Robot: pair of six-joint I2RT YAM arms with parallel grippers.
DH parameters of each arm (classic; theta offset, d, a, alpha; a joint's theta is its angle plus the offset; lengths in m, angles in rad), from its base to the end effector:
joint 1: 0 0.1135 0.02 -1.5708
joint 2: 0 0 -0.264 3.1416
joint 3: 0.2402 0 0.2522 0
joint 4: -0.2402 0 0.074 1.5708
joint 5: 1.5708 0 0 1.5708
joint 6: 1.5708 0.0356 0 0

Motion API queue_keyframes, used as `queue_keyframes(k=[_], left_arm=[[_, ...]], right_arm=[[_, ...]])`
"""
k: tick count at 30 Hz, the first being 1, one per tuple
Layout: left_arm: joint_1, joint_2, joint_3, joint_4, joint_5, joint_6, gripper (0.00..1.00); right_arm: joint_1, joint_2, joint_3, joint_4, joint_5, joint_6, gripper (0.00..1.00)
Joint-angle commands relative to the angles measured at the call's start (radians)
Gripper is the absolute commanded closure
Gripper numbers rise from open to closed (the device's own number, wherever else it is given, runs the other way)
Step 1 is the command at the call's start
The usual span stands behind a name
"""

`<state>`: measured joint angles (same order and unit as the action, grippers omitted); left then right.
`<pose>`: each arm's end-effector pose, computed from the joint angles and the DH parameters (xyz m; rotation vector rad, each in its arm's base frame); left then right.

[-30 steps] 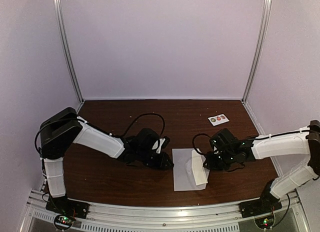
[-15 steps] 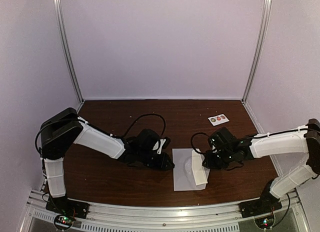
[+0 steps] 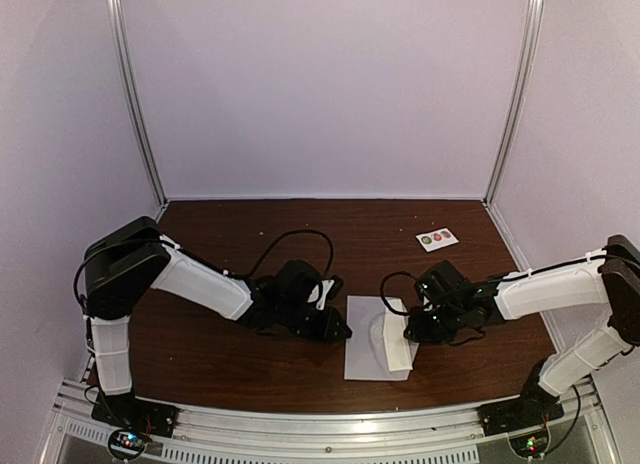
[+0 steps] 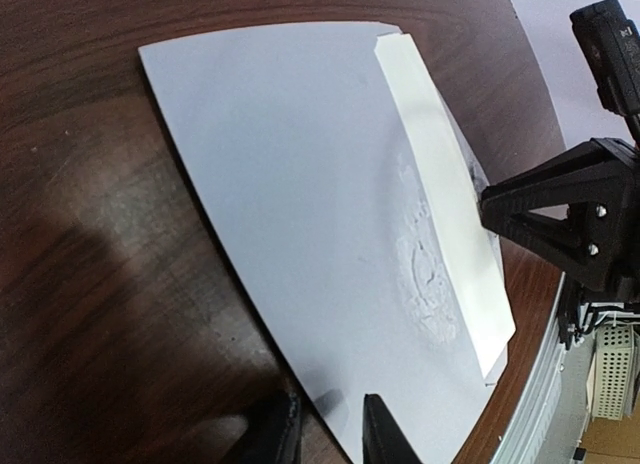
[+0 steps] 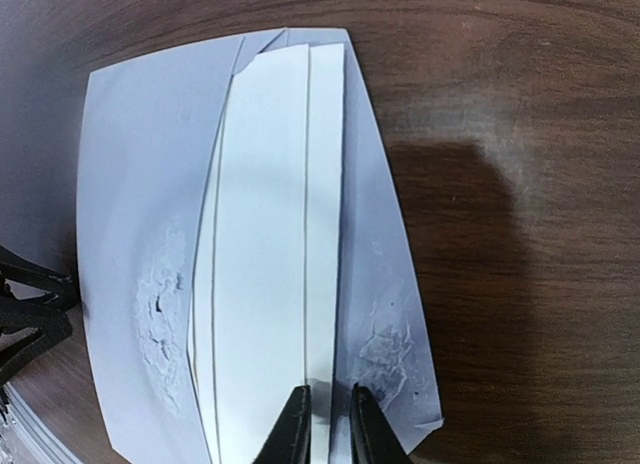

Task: Place the letter into the envelope and seal it

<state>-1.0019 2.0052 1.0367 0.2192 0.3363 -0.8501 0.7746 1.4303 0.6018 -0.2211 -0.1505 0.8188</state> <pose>0.2046 -0.3417 0.1118 0.3964 2.6279 -1.1930 0.1729 0.1767 0.1402 0.0056 2.8037 0.6822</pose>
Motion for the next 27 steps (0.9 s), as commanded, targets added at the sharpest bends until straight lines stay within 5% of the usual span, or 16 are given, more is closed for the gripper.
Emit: queue_keyframes(k=[1,27], left_arm=[[-0.006,0.022,-0.003,0.059,0.016,-0.011,0.78],[-0.012,0.048,0.015,0.080,0.039,-0.020,0.81]], right_arm=[[0.002,0.018,-0.017,0.042,-0.010,0.010,0.86],[0.012,0.093,-0.016,0.171,-0.141,0.037,0.95]])
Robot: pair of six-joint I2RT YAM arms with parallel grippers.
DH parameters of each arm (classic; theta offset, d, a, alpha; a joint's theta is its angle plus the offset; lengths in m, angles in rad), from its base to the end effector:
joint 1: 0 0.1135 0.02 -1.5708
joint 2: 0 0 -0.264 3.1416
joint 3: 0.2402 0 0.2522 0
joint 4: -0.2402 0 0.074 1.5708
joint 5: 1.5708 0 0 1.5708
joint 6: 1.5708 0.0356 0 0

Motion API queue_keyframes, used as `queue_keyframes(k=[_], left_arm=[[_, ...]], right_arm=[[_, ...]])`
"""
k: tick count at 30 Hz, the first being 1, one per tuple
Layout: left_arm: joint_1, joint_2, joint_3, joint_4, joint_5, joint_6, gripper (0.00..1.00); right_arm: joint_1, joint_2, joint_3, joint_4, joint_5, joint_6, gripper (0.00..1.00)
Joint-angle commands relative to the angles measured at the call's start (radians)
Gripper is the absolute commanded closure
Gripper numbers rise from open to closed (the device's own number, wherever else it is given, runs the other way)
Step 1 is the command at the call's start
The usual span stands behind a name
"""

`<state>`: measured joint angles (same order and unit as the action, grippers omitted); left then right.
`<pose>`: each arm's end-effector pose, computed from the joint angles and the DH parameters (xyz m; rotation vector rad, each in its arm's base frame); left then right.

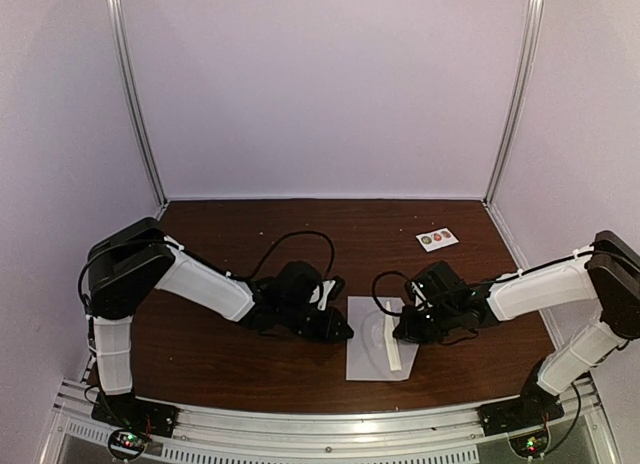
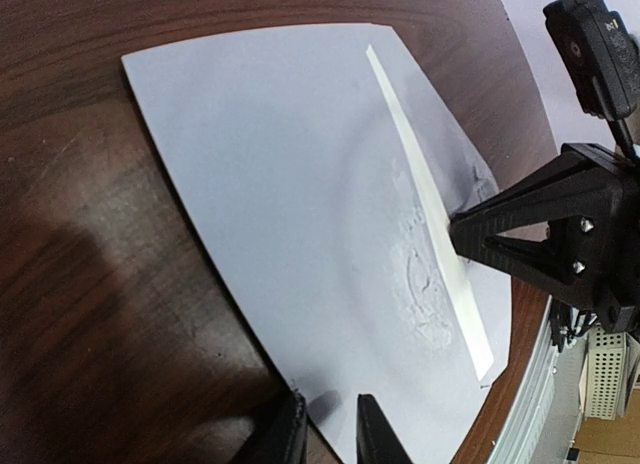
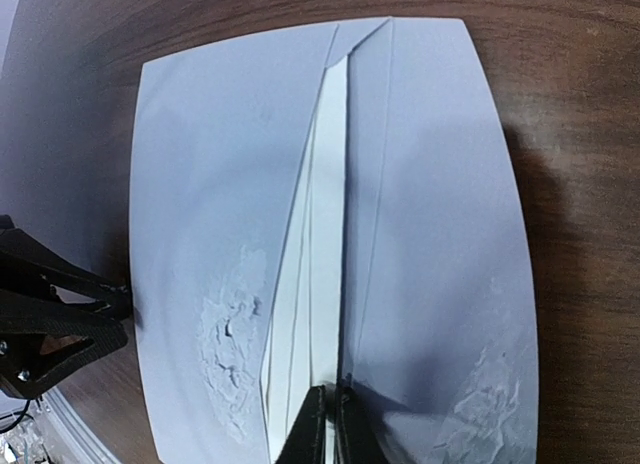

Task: Place the letter into the envelope and seal it

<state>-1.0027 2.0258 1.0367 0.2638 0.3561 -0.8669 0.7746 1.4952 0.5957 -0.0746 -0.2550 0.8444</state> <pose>0.2053 -0.3448 0.1077 0.3921 2.6175 -1.2367 0.1798 0.1885 0.1325 -0.0125 2.7834 0.8652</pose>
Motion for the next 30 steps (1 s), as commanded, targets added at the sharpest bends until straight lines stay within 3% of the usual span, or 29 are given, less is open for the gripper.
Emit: queue_keyframes(k=[1,21,26,30], left_arm=[[-0.012,0.028,0.016,0.034,0.021,-0.004,0.81],[-0.018,0.014,0.023,-0.003,-0.017,-0.003,0.83],[-0.017,-0.080,-0.006,-0.056,-0.115,0.006,0.83],[-0.017,-0.191,-0.013,-0.126,-0.205,0.038,0.74]], right_arm=[[0.013,0.035,-0.009,0.030,-0.040,0.012,0.96],[0.050,0.062,0.034,0.038,-0.043,0.040,0.98],[0.050,-0.037,0.055,-0.052,0.024,0.033,0.90],[0.049,-0.136,0.114,-0.189,0.098,0.009,0.75]])
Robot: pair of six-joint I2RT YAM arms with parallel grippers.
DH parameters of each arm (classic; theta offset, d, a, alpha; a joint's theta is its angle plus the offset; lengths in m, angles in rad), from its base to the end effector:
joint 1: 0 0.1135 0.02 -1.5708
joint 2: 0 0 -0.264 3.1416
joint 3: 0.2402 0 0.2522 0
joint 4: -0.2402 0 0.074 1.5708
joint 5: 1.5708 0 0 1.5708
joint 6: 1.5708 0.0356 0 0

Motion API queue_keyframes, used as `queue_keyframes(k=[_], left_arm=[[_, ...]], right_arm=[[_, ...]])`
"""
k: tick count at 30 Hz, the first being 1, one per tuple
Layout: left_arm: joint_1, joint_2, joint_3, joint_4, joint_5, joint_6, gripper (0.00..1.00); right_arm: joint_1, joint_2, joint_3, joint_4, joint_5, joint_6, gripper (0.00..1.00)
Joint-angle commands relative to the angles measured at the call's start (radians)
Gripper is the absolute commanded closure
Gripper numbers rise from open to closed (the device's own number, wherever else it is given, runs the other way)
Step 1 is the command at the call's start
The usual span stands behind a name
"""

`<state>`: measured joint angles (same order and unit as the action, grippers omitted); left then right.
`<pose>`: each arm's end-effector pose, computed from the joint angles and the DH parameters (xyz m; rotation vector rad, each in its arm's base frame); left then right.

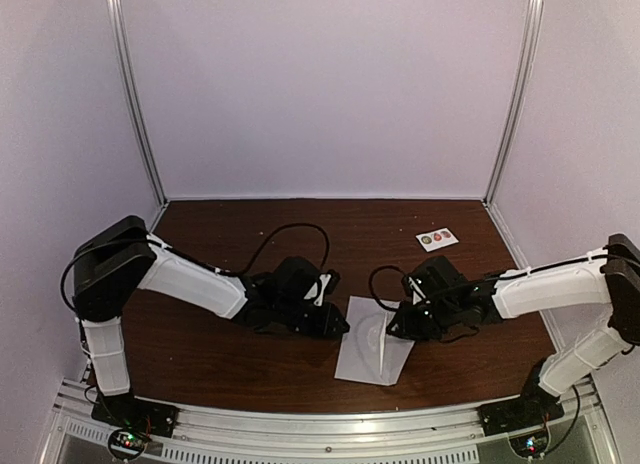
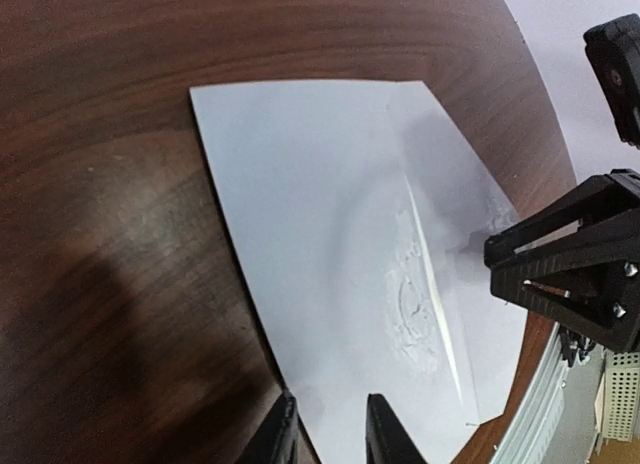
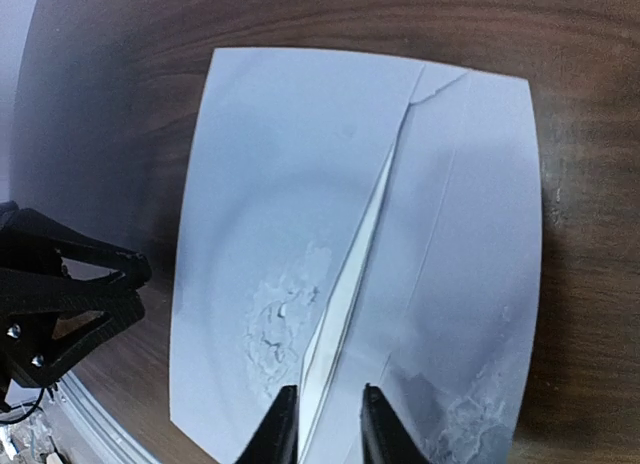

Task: Place the letter into the envelope and seal it

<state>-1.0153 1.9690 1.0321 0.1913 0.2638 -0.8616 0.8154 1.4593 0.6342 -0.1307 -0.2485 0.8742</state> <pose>0.2006 -0.3409 0.1215 0.3538 2.6075 -1.1336 0.1743 0.1978 0.1480 -0.0285 2.7799 0.8900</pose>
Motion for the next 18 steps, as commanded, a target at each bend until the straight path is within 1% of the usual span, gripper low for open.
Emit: queue_keyframes(k=[1,5,9,13,15,18], left_arm=[[-0.005,-0.165,-0.009,-0.069,-0.135,0.040,0.71],[0.014,-0.245,0.010,-0.136,-0.149,0.067,0.63],[0.021,-0.282,0.021,-0.159,-0.138,0.073,0.61],[0.022,-0.265,0.022,-0.133,-0.095,0.071,0.61],[0.021,-0.240,0.020,-0.115,-0.069,0.062,0.63],[0.020,-0.205,0.009,-0.076,-0.038,0.050,0.66]], right_arm=[[0.007,-0.128,0.090,-0.164,0.114,-0.027,0.70],[-0.016,-0.219,0.141,-0.262,0.183,-0.056,0.56],[-0.078,-0.268,0.150,-0.319,0.202,-0.098,0.47],[-0.133,-0.273,0.103,-0.328,0.197,-0.112,0.45],[-0.166,-0.267,0.065,-0.328,0.190,-0.113,0.47],[-0.192,-0.267,0.004,-0.312,0.171,-0.115,0.54]])
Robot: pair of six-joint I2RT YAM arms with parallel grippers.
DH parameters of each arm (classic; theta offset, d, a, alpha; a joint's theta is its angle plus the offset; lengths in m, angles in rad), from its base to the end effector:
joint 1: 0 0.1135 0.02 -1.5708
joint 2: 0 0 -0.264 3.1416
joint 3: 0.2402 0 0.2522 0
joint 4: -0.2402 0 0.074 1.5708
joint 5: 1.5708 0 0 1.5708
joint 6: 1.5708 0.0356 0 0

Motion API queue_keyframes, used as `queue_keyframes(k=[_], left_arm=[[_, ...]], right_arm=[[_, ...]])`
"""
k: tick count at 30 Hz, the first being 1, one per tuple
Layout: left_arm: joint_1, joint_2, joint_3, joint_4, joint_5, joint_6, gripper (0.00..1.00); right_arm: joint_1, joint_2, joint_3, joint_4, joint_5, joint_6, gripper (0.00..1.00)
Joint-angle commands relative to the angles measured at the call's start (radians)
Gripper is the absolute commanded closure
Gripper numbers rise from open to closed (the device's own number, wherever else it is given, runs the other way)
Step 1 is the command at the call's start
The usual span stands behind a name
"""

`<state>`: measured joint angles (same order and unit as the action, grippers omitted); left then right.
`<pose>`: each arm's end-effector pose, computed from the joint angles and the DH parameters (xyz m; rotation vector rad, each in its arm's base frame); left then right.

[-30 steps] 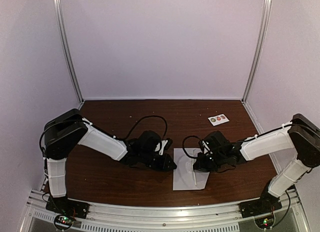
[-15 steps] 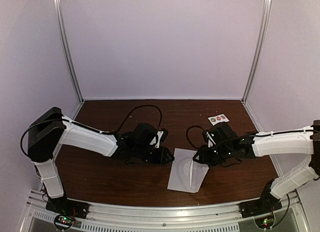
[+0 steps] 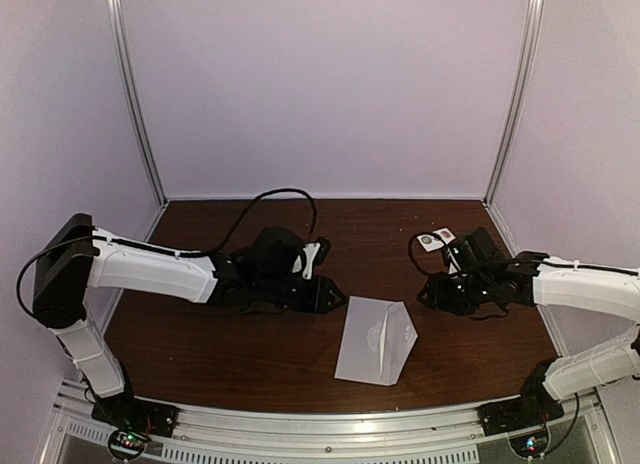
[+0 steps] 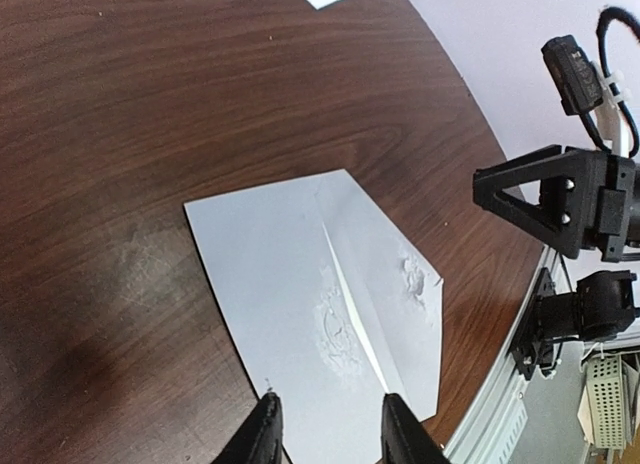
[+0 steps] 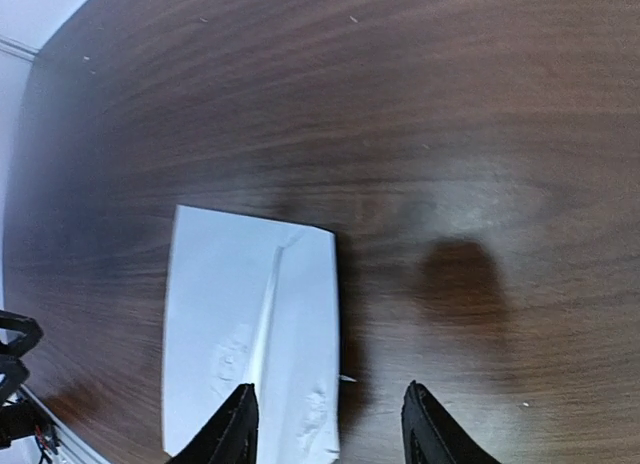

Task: Place the letter into the envelope and seal it

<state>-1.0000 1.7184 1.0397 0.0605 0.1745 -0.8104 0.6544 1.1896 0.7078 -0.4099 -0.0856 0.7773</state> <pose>0.1980 -0.3198 0.2043 0.3416 2.4256 -1.1252 0.1849 0.1457 0.2130 0.1204 2.5966 0.6865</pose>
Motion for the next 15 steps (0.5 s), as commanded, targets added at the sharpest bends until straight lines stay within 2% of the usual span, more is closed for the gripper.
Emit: queue_keyframes(k=[1,5,10,15], left_arm=[[0.003,0.056,-0.002,0.067,0.059,-0.002,0.66],[0.000,0.107,-0.001,0.083,0.073,-0.001,0.68],[-0.008,0.164,0.013,0.082,0.089,0.005,0.70],[-0.016,0.190,0.014,0.093,0.095,0.005,0.70]], right_arm=[[-0.033,0.001,-0.084,-0.026,0.000,-0.017,0.56],[-0.032,0.005,-0.134,-0.001,-0.042,-0.001,0.64],[-0.021,0.026,-0.185,0.075,-0.138,0.005,0.68],[0.003,0.065,-0.171,0.091,-0.162,-0.005,0.69]])
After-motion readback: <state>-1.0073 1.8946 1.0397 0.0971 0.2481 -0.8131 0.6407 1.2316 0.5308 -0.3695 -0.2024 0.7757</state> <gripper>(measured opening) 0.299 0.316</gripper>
